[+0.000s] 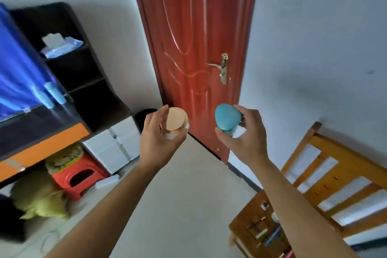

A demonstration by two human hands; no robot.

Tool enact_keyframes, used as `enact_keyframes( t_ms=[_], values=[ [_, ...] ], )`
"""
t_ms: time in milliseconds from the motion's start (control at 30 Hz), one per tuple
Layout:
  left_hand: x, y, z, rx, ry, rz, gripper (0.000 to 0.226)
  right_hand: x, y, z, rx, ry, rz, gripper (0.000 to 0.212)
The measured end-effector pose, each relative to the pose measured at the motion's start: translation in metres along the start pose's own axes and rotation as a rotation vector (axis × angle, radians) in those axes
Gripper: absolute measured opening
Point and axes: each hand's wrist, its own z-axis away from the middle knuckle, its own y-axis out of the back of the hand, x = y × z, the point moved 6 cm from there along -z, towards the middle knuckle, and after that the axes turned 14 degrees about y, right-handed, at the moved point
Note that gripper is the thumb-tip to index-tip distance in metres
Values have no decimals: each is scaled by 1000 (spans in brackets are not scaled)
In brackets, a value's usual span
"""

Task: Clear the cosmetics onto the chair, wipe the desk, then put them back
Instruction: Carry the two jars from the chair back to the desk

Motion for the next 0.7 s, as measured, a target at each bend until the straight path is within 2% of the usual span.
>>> enact_keyframes(
  t_ms=[233, 367, 533, 700],
  values=[
    [-132, 242, 35, 301, 137, -55, 76, -161, -209, 24, -206, 180, -149, 72],
    [-193, 344, 51, 418, 226, -87, 75, -236, -309, 46, -291, 214, -252, 72],
    [-245, 423, 42, 525, 270, -95, 73, -292, -407, 46, -405, 284, -294, 75],
    [-298, 463, -1, 576, 313, -77, 73, -312, -500, 24, -436, 318, -333, 75]
  ],
)
